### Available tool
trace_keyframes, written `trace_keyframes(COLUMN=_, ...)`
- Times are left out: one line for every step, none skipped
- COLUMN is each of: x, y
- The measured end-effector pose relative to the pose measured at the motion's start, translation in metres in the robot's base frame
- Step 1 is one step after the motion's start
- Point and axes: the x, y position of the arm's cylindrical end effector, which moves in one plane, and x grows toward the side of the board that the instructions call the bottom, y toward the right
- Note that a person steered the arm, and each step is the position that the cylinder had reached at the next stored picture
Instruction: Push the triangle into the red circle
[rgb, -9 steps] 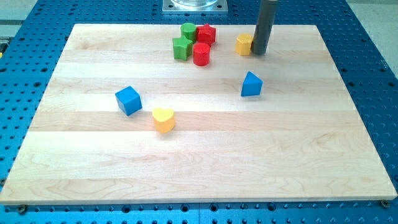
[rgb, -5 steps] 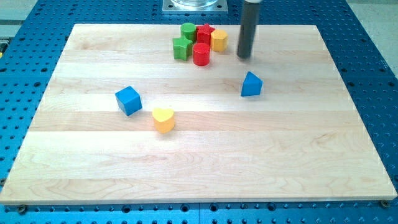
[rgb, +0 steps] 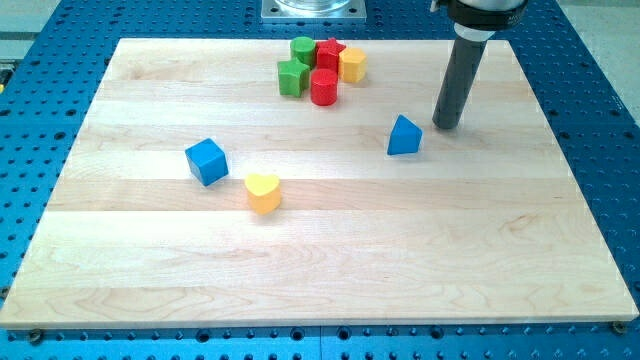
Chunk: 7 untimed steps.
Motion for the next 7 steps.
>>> trace_keyframes(x=0.0, y=0.0)
trace_keyframes(x=0.024, y=0.0)
trace_keyframes(x=0.098, y=0.0)
trace_keyframes(x=0.099, y=-0.024)
trace_keyframes(x=0.062, y=-0.041)
trace_keyframes(x=0.016, y=-0.041)
trace_keyframes(x=0.016, y=-0.045)
